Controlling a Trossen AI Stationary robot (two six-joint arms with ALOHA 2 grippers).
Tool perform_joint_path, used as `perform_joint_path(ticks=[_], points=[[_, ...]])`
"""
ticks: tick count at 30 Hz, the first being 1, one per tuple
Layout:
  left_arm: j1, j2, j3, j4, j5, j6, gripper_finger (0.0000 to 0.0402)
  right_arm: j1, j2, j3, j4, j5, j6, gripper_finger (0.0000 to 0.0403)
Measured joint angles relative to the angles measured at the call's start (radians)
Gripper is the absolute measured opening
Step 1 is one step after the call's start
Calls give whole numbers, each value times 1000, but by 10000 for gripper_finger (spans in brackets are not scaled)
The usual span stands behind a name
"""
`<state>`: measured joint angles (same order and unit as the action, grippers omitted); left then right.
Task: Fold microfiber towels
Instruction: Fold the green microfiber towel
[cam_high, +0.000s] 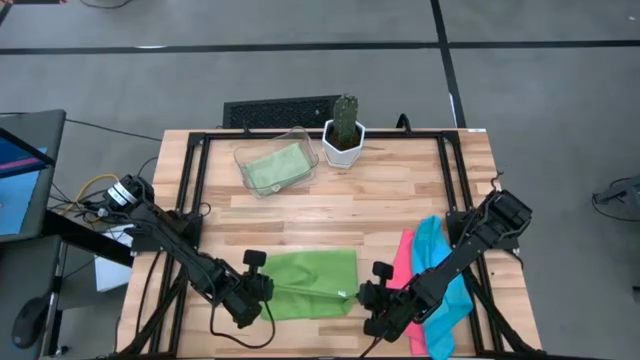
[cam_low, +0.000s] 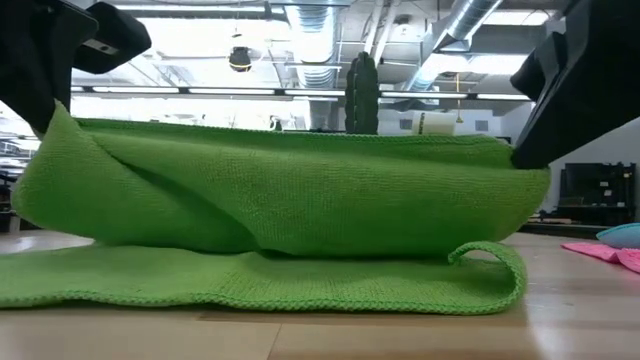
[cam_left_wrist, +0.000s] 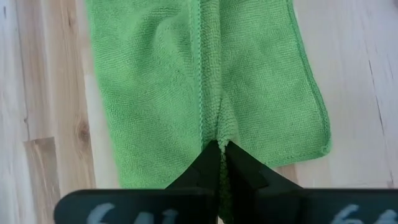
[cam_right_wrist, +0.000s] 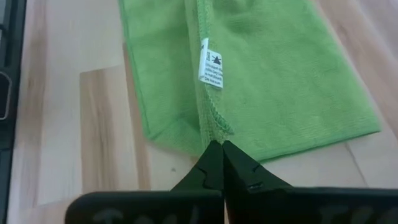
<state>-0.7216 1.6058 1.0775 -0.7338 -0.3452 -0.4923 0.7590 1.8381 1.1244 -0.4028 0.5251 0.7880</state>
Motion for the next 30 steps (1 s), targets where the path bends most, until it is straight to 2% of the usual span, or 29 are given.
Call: perform_joint_path(ticks=[11, 19, 21, 27, 30], points=[[0, 0, 0, -35, 111, -43, 48, 0, 0, 0, -1, -47, -1, 16], [0, 0, 0, -98, 103, -63, 84, 2, 0, 0, 0, -58, -10, 19], [-1, 0, 0, -97, 60, -63, 88, 6, 0, 0, 2, -58, -21, 19], [-34, 0, -21, -57, -172, -50, 89, 21, 0, 0, 40, -59, -87, 38], [-40, 0, -46, -14, -187, -56, 91, 19, 0, 0, 40, -74, -99, 65]])
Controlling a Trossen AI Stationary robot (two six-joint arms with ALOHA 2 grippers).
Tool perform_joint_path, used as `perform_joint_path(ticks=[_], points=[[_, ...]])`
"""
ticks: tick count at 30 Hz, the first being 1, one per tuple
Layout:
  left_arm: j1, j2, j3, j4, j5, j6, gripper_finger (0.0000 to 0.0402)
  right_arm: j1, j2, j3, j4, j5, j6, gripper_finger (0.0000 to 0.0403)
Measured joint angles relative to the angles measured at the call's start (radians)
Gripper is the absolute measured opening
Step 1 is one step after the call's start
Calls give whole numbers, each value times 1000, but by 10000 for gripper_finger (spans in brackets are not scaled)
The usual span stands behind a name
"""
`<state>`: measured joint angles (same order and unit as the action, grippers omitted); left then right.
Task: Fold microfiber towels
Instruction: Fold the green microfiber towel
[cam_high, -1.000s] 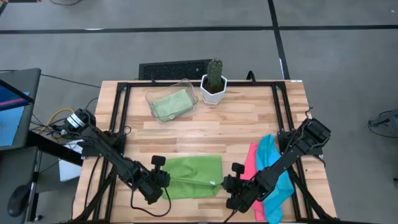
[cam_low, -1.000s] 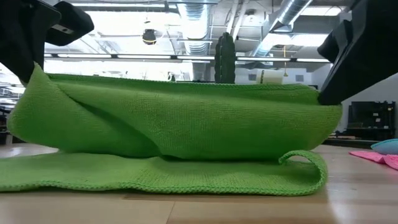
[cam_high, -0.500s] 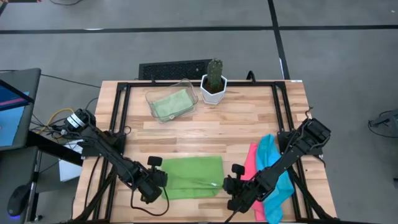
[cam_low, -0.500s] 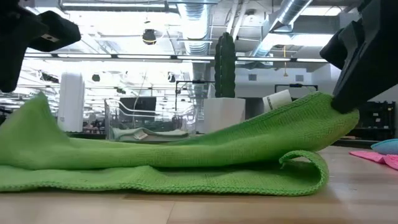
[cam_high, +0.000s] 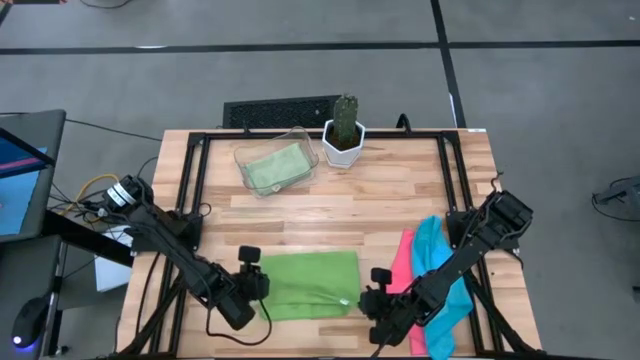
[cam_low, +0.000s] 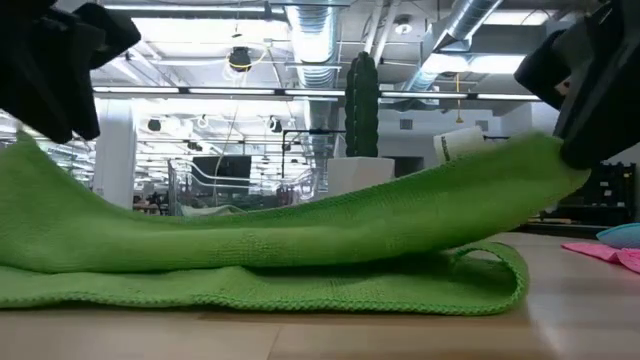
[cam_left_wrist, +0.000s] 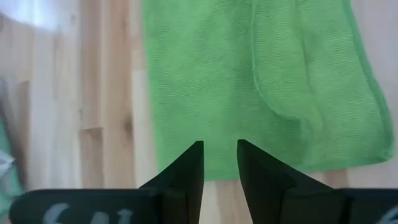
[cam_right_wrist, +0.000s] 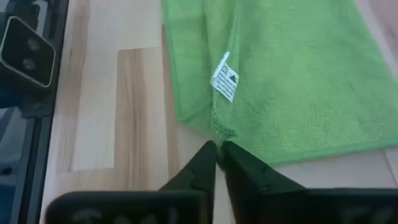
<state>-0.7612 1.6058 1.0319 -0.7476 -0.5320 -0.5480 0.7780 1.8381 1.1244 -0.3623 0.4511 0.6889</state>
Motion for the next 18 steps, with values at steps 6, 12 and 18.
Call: perform_joint_path(ticks=[6, 12, 18], points=[[0, 0, -20, 81, 31, -1, 101, -8, 0, 0, 6, -32, -33, 139], [1, -1, 2, 125, 69, 6, 105, -17, -10, 0, 37, -29, -86, 190], [4, -4, 68, 352, 23, 193, 98, -17, -19, 0, 38, -26, -98, 187]])
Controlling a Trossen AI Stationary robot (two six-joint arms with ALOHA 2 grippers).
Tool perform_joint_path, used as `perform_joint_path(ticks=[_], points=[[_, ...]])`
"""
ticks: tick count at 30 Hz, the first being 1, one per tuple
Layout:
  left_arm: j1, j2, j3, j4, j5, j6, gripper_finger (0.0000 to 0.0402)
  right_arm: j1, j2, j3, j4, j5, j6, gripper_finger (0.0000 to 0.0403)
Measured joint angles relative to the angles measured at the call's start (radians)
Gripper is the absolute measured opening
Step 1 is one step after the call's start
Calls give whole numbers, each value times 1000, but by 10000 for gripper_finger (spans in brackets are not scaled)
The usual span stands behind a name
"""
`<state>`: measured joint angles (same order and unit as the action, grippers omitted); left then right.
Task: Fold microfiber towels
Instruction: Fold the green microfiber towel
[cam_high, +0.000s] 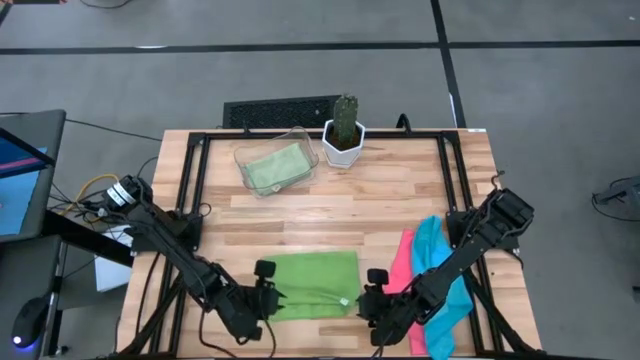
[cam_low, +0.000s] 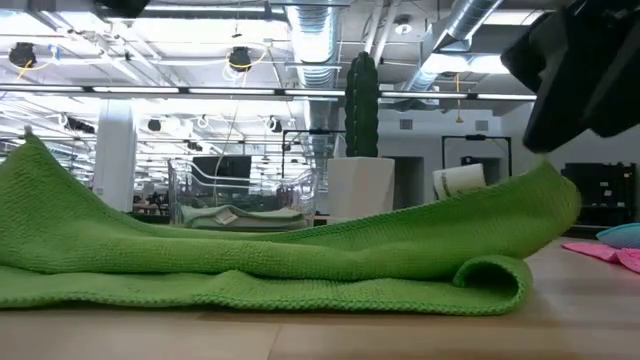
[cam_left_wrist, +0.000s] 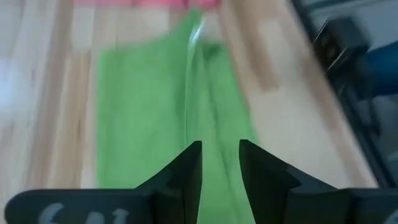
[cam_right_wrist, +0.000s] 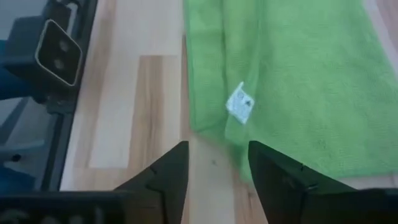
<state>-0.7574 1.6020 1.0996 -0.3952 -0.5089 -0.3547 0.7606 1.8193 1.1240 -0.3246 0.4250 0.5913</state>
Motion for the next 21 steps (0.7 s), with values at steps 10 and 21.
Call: perform_joint_path(ticks=[10, 21], points=[[113, 79, -37, 246, 219, 178, 77, -54, -14, 0, -52, 15, -55, 161], [206, 219, -39, 393, 481, 299, 28, 61, -67, 34, 20, -2, -62, 136]])
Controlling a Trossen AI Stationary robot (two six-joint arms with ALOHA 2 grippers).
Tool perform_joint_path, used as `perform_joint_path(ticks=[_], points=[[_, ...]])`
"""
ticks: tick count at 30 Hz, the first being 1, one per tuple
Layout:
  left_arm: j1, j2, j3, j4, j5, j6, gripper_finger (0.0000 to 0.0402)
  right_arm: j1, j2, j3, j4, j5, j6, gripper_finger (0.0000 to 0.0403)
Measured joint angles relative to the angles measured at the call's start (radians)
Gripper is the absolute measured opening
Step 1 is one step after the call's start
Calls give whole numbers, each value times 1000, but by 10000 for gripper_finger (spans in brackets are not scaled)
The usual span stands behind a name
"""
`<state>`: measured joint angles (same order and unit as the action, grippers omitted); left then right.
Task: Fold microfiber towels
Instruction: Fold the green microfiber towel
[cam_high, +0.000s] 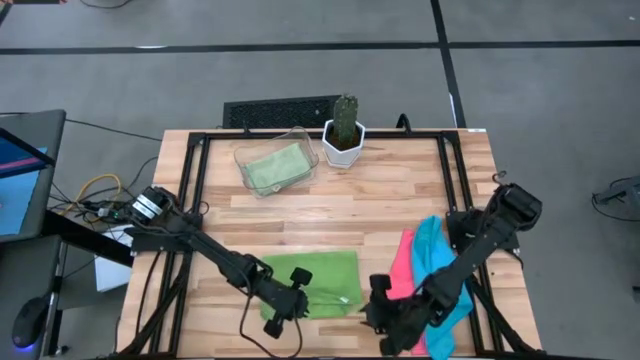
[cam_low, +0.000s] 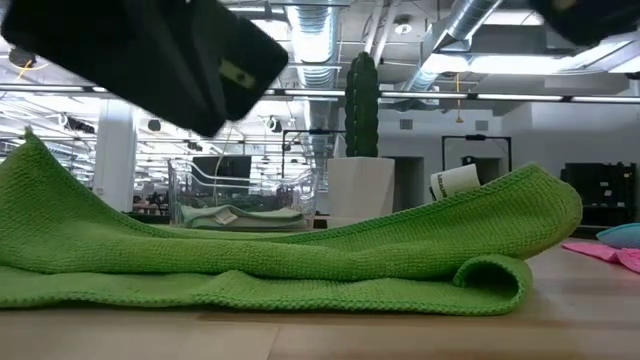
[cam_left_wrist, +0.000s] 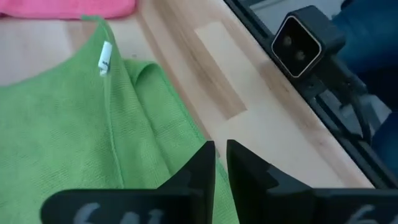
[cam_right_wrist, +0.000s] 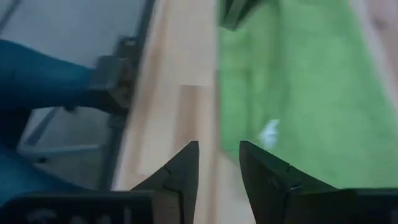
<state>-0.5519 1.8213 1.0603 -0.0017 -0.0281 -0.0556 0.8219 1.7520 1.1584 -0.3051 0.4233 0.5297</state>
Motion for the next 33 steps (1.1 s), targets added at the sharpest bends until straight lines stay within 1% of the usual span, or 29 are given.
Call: perform_joint_path(ticks=[4, 10, 12, 17, 24, 27, 30, 33], points=[[18, 15, -1, -24, 23, 6, 14, 18, 61, -1, 29, -11, 1, 121], [29, 15, -1, -37, 32, -1, 1, -40, 142, -1, 3, -69, 2, 104], [29, 15, -1, -41, 32, -7, 1, -69, 154, -1, -41, -90, -8, 102], [28, 15, -1, -56, 33, -16, 0, -156, 137, -3, -134, -86, -74, 102], [28, 15, -20, -52, 22, -18, 0, -252, 106, 0, -140, -81, -216, 102], [28, 13, -36, -50, 20, -29, 0, -282, 106, -1, -137, -102, -242, 102], [29, 13, -58, -49, 15, -39, 0, -265, 68, 3, -133, -134, -267, 102], [31, 13, -79, -28, 15, -44, 0, -214, 30, 18, -55, -183, -317, 102]])
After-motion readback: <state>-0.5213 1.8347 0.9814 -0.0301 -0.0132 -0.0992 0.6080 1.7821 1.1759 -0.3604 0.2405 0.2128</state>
